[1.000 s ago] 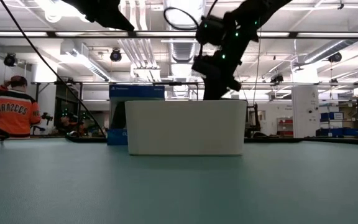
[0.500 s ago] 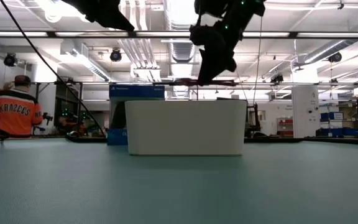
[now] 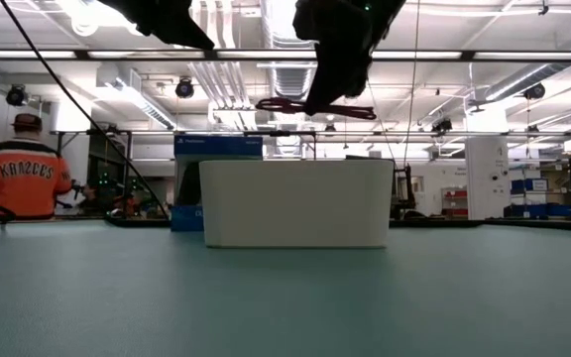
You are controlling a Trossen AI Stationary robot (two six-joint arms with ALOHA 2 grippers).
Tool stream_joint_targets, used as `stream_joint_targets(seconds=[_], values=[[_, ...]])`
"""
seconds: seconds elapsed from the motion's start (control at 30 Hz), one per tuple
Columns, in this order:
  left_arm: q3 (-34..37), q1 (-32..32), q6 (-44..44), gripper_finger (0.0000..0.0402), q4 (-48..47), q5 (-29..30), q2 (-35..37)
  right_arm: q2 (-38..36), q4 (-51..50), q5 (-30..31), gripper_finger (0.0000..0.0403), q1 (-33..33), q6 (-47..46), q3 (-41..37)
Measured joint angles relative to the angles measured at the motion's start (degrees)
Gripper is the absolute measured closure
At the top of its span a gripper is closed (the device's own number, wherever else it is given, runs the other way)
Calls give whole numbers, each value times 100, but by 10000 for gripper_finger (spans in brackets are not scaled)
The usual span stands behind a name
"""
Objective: Pick and place USB-C Cables
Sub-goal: Put the pink black charger cable into the white bin
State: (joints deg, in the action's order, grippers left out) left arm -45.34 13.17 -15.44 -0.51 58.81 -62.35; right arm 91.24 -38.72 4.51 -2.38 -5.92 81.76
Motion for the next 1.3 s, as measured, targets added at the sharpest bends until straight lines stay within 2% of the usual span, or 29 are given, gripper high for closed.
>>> stream_joint_targets(seconds=[0.23,0.7,1.3], values=[[0,-2,0,349,0,0,0,38,11,0,376,150,44,0],[0,0,0,349,2,-2,0,718,-17,-12,376,176,539,399],[0,-2,0,349,2,-2,0,737,98,-16,376,176,807,242]])
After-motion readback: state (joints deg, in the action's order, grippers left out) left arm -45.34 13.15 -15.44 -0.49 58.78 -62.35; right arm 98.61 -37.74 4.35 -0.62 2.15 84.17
